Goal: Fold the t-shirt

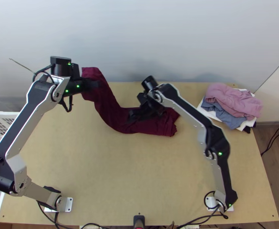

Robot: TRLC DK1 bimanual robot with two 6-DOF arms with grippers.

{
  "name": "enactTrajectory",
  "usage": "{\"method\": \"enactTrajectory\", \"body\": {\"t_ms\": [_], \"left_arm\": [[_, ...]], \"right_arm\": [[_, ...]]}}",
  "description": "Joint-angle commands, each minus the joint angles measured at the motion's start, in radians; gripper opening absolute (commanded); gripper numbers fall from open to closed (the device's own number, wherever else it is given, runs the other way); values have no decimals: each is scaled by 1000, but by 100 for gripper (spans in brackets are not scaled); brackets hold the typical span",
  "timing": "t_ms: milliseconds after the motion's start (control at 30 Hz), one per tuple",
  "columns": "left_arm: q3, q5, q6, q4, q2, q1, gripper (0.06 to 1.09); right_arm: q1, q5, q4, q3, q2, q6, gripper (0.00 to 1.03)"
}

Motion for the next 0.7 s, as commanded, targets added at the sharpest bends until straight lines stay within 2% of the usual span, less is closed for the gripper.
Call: {"method": "enactTrajectory", "body": {"t_ms": [0,133,400,600,667], "left_arm": [[7,-1,0,-9,23,-61,10],[11,-2,-1,-9,36,-136,10],[28,-17,-37,49,112,-281,10],[51,-106,-29,126,195,-368,10],[95,-110,-29,134,241,-380,10]], "right_arm": [[-69,-37,-66,-100,-205,-5,99],[-128,-62,-126,-126,-309,-12,99],[-231,-103,-152,-224,-466,-1,99],[-269,-122,-155,-307,-547,1,99],[-286,-134,-155,-330,-558,2,99]]}}
